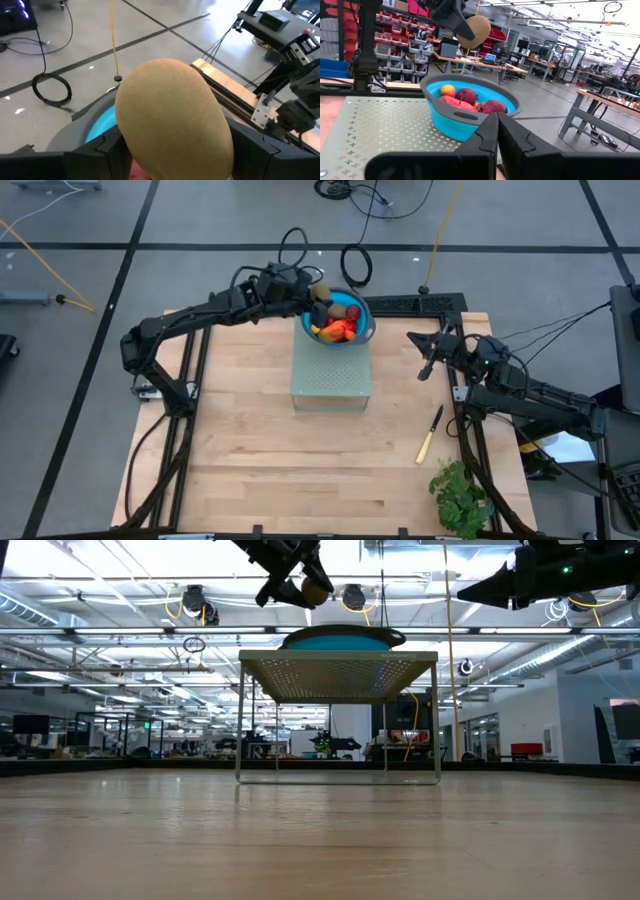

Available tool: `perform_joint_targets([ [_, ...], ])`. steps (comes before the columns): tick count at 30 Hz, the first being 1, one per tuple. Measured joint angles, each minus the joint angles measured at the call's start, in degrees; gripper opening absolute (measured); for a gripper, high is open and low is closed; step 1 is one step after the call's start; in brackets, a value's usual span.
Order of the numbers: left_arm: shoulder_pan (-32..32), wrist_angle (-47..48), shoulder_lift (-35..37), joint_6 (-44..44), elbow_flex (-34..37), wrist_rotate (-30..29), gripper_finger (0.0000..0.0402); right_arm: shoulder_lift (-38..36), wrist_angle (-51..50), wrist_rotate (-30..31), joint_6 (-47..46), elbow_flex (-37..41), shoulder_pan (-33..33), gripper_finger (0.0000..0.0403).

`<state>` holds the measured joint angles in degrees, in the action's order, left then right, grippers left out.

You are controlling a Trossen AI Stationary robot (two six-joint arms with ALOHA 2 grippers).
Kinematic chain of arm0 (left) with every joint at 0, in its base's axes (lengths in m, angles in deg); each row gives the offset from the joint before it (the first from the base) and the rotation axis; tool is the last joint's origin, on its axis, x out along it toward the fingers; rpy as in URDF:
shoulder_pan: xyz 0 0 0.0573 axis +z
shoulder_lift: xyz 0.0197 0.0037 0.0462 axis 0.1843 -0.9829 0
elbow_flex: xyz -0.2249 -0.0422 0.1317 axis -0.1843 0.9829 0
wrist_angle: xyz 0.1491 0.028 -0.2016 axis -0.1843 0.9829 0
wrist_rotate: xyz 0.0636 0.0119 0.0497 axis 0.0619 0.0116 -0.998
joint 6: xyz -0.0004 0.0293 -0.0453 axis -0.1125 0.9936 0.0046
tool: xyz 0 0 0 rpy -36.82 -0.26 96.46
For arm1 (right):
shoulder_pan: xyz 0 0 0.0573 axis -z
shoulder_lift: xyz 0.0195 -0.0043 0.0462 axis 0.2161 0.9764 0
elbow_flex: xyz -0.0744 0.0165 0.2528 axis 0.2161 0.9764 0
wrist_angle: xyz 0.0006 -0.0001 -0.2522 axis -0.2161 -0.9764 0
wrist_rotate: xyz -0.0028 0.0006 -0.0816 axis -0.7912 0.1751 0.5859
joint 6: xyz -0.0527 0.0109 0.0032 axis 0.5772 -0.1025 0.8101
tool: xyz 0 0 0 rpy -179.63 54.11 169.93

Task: Pick & Place Fruit
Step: Put the kiwi into the blue strainer bowl on the shelf

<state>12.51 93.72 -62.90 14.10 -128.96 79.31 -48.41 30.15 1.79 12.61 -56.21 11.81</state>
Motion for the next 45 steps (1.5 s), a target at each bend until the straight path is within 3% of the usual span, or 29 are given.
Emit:
perform_joint_targets([
  [15,-2.7,0.4,-5.6,8.1,0.0,-3.8,0.025,0.0,0.0,0.0,0.0,0.0,0.0,0.0004],
  [45,-5.2,1.6,-8.3,10.3,0.0,-5.5,0.025,0.0,0.0,0.0,0.0,0.0,0.0,0.0004],
])
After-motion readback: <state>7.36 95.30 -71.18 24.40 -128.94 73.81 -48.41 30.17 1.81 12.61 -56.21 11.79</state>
